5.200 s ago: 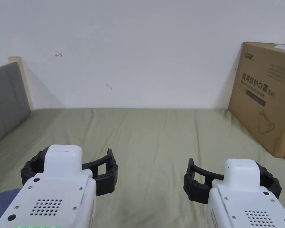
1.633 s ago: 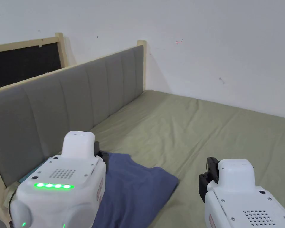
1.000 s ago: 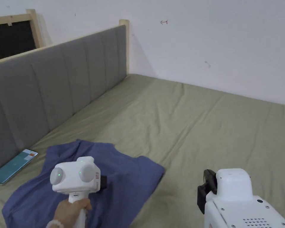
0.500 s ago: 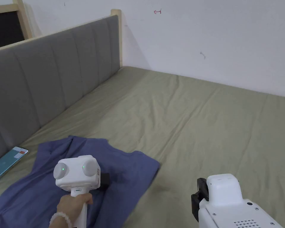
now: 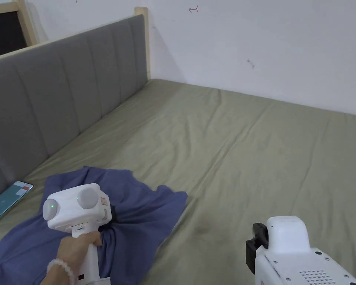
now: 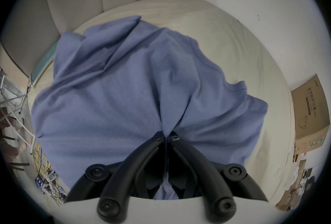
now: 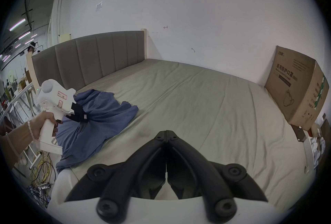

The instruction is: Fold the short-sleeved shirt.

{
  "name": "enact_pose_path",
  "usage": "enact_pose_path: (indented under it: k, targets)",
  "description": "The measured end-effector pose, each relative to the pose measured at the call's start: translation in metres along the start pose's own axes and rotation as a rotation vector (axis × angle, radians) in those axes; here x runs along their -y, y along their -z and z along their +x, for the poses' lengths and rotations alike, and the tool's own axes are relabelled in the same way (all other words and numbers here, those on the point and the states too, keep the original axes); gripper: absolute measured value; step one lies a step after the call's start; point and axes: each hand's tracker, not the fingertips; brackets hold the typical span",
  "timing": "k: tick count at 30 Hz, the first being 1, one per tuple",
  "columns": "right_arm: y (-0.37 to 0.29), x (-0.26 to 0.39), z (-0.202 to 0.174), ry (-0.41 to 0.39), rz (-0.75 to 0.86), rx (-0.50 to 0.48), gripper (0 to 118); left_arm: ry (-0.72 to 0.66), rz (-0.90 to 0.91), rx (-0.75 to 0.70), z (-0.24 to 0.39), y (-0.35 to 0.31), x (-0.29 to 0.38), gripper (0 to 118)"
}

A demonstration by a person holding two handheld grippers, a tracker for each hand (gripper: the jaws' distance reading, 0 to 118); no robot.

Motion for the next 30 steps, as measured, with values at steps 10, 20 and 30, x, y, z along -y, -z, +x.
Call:
enact_pose_path:
  k: [10, 20, 30]
  targets:
    - [-0.015, -0.006, 0.031, 0.067, 0.033, 0.063, 0, 0.184, 0.215, 0.210, 0.069, -0.114, -0.026, 2]
    - [-0.067, -0.017, 0.099, 0.150, 0.130, 0.266, 0, 0.480, 0.333, 0.598, 0.246, -0.217, 0.004, 2]
    - [-0.141, 0.013, 0.197, 0.300, 0.154, 0.543, 0, 0.750, 0.093, 0.817, 0.404, -0.190, 0.152, 2]
